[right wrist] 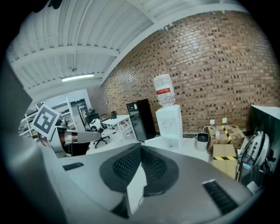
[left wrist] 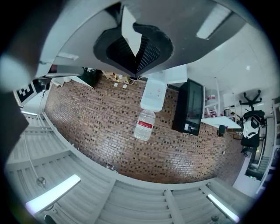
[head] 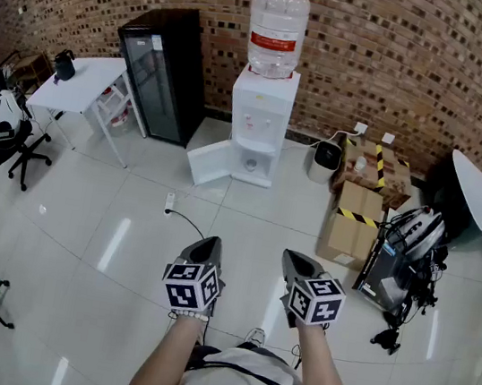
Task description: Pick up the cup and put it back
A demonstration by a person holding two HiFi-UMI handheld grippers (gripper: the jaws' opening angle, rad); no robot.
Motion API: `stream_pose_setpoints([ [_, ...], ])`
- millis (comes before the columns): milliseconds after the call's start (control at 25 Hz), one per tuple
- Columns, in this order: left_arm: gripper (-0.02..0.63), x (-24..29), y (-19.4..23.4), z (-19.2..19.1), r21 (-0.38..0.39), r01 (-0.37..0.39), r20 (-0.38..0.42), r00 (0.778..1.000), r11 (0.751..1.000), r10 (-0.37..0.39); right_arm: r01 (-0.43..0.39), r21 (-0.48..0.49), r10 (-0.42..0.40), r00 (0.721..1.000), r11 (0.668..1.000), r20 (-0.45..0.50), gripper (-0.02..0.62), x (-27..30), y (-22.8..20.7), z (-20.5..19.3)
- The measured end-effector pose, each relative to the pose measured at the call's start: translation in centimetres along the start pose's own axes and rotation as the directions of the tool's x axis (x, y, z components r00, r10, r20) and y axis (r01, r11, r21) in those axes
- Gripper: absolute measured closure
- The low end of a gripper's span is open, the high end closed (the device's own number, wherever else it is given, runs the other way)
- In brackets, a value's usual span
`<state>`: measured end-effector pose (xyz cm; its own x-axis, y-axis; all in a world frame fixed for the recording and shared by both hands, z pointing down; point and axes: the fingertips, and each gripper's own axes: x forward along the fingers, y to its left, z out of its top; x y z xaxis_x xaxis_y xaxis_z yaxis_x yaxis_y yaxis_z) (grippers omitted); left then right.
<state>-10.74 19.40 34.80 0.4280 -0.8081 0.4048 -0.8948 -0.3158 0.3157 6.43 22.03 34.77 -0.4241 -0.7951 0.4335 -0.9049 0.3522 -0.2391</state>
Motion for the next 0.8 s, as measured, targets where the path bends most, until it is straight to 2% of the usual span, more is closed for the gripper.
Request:
stream_pose_setpoints([
  [360, 0.604, 3.5, -3.7, -1.0, -0.018, -0.037, -0.004, 0.999, 0.999, 0.037, -0.05, -0.004, 0.05, 0.999, 0.999, -0.007, 0.583, -0.4, -4.9, 0.2],
  [520, 0.604, 4.2, -4.3, -2.1, -0.041, -0.061, -0.02, 0.998, 0.997, 0.06, -0.099, 0.023, 0.099, 0.995, 0.995, 0.007, 0.583, 0.0, -5.6, 0.2],
  [800, 0.604, 5.6, -3.8, -2.2, -0.05, -0.076, -0.039, 0.996, 0.996, 0.074, -0.125, 0.041, 0.125, 0.992, 0.991, 0.001, 0.583, 2.0, -6.1, 0.3],
])
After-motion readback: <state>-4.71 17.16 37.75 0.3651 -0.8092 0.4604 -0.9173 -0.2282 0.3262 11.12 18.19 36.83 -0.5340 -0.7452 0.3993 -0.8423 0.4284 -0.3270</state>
